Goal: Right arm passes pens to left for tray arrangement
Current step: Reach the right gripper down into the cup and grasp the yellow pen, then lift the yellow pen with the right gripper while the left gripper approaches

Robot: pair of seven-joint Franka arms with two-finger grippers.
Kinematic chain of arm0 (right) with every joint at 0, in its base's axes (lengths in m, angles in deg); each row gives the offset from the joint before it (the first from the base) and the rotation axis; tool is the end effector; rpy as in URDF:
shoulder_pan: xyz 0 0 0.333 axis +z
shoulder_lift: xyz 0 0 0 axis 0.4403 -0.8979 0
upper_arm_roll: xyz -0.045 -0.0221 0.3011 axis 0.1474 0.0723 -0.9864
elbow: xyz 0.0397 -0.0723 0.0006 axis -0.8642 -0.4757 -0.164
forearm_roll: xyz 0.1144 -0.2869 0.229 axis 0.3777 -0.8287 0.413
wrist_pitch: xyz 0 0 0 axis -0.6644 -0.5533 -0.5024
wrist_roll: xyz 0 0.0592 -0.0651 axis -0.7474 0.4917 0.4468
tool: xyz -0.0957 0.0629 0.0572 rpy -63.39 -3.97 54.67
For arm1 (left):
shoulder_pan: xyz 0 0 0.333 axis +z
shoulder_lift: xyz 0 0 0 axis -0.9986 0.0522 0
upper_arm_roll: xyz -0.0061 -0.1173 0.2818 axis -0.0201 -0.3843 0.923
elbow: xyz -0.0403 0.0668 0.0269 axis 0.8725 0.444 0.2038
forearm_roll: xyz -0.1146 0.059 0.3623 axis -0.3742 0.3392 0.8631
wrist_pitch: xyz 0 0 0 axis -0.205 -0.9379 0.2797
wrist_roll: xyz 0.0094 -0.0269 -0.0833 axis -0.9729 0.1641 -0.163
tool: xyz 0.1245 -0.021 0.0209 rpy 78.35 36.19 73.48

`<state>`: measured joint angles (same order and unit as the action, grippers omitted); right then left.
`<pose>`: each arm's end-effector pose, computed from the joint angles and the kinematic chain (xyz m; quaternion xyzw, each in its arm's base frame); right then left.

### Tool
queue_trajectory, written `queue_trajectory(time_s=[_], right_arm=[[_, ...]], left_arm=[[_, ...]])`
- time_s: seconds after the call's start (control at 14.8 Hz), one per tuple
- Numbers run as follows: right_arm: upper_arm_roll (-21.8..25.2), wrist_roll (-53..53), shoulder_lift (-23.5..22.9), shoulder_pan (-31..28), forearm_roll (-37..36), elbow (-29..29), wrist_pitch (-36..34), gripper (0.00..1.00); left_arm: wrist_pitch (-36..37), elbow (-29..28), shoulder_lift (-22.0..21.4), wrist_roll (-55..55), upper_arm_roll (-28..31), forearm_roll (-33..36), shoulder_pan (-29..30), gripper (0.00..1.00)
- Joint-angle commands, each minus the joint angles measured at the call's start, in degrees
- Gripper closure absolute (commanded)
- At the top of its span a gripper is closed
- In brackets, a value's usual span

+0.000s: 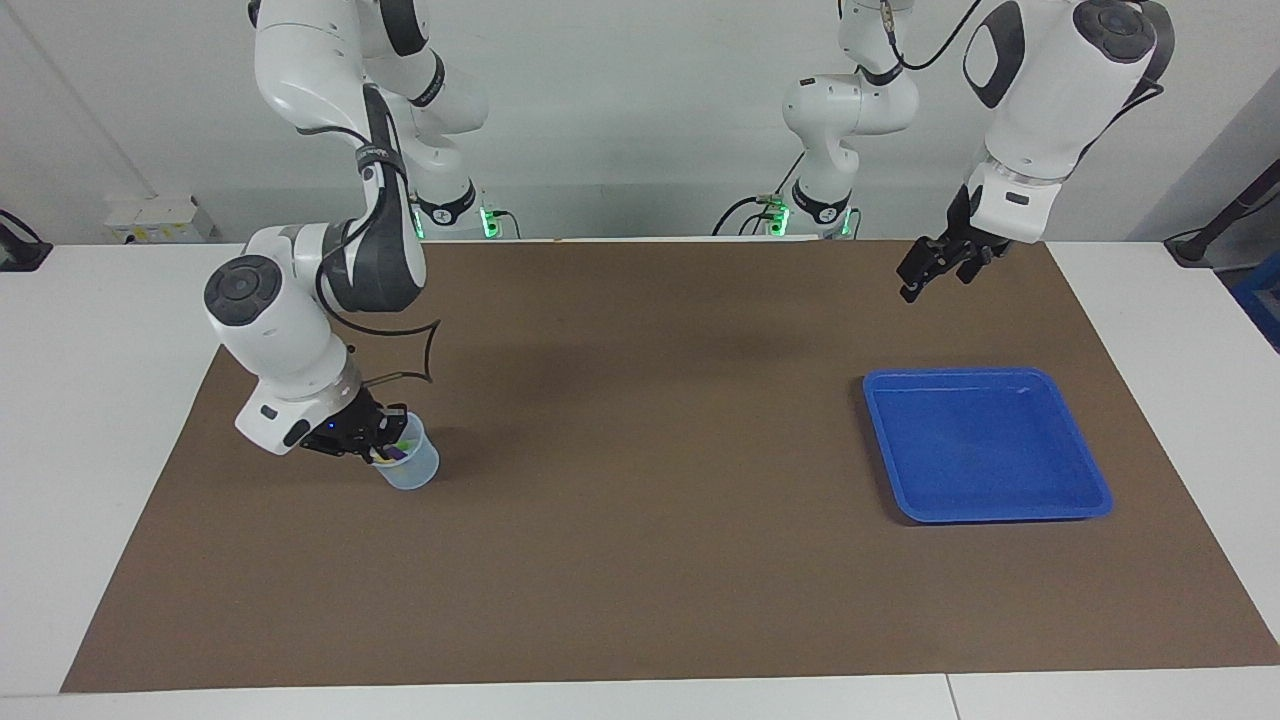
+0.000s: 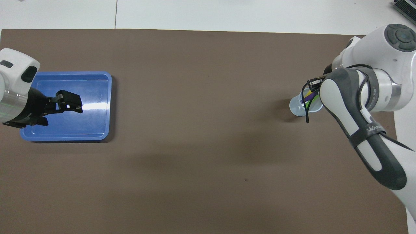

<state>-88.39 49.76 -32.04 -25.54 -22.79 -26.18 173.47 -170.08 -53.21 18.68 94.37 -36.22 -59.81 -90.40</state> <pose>0.6556 0.0180 0.3737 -0.9945 -0.1041 0.0051 0.0065 0.5253 -0.0764 0.5511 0.9884 0.1506 -0.0103 0.0158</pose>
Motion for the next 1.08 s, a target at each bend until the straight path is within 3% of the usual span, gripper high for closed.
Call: queue_trajectory(time_s=[0.0, 0.41, 0.68, 1.01], right_arm=[[-0.44, 0.58, 1.23, -0.23, -0.84, 0.90, -2.19, 1.00], [-0.53, 0.58, 7.20, -0.32, 0.21, 3.98, -9.05, 1.00], [-0.53, 0.66, 7.99, -0.41, 1.17, 4.24, -11.06, 1.00], [-0.53, 11.10, 8.88, -0.32, 12.41, 10.57, -18.01, 1.00]], left_arm=[[-1.54, -2.08, -1.76, 2.83, 0.45, -1.39, -0.82, 0.00], [-4.35, -2.07, -1.67, 16.28, 0.45, -3.07, -4.60, 0.00], [-7.24, -2.60, -1.67, 29.70, 0.45, -3.07, -6.88, 0.00], [-9.45, -2.51, -1.50, 49.03, 0.36, -4.74, -12.06, 0.00]])
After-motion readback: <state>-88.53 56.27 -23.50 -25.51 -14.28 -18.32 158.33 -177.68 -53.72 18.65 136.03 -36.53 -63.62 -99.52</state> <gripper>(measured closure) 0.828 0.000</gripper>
